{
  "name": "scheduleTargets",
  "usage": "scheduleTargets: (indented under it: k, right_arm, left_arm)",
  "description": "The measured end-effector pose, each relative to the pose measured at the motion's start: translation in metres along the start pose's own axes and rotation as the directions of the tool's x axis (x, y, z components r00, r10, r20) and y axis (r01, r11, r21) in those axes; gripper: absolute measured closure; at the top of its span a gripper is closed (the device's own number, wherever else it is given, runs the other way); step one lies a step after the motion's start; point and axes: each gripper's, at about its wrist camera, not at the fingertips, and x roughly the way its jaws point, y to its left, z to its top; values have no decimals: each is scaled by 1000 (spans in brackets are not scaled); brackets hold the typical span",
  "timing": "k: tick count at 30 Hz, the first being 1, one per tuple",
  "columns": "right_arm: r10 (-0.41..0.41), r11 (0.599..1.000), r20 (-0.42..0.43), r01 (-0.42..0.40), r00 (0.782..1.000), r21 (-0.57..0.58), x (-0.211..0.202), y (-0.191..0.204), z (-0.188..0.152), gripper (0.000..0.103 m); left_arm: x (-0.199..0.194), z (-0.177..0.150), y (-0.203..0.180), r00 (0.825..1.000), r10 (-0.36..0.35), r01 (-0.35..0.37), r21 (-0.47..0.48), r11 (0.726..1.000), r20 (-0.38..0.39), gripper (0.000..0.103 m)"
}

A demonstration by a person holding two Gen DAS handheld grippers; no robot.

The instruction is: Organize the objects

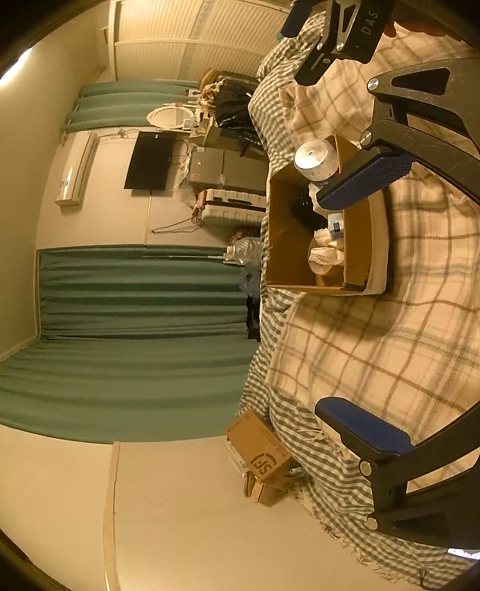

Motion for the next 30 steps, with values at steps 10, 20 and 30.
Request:
scheduleTargets:
  k: [10, 20, 30]
  right_arm:
    - [4, 1000, 6, -4, 1000, 3, -3, 1, 0, 0]
    - [2, 1000, 0, -2, 1000, 2, -4, 2, 1, 0]
    - [-2, 1000, -5, 2, 1000, 2, -3, 3, 0, 0]
  left_arm:
    - [0, -1, 1, 1000, 5, -5, 1, 1000, -5, 0]
    - [2, -1, 2, 1000, 9, -9, 5, 1000, -14, 0]
    - [4, -1, 1, 1000, 4, -4, 8, 1000, -22, 0]
